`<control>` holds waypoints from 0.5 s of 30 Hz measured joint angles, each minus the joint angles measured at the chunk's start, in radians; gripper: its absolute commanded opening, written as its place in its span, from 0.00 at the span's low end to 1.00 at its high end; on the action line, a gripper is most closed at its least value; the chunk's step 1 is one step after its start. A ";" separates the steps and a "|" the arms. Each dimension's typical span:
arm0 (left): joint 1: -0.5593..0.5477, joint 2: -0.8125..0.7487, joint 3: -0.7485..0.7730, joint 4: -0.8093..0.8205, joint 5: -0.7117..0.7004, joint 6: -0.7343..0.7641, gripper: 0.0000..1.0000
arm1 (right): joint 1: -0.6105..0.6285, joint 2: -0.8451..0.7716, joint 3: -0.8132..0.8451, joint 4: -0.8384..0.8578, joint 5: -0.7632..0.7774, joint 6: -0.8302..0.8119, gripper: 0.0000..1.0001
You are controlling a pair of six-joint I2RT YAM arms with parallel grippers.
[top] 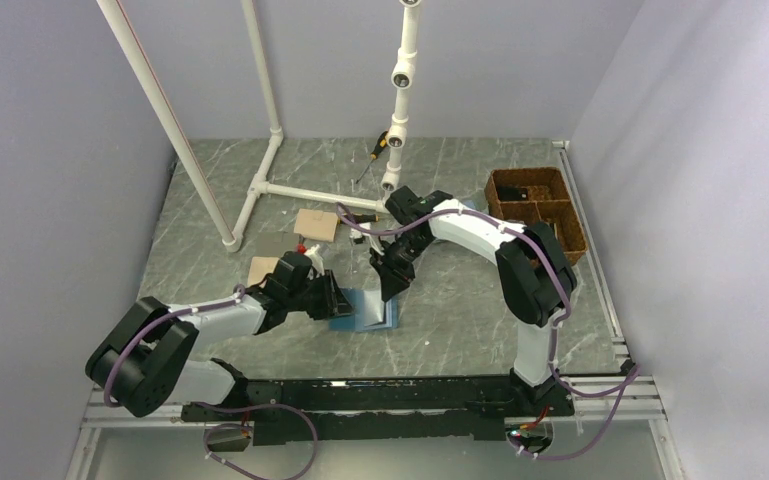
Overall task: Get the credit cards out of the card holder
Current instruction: Open the card holder at the center of the board.
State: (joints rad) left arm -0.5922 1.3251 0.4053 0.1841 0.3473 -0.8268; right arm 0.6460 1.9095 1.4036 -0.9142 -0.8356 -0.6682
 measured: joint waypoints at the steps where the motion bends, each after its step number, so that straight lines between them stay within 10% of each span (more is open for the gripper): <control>1: 0.000 0.000 0.000 0.005 0.003 -0.001 0.27 | 0.002 0.000 -0.003 -0.011 0.006 -0.019 0.24; 15: 0.000 -0.036 -0.014 0.044 0.011 -0.008 0.28 | 0.025 0.042 -0.016 -0.061 0.058 -0.122 0.24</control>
State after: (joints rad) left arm -0.5922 1.2892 0.3908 0.2283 0.3580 -0.8345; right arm 0.6712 1.9514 1.3876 -0.9756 -0.7776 -0.7898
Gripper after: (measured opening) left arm 0.276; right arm 0.235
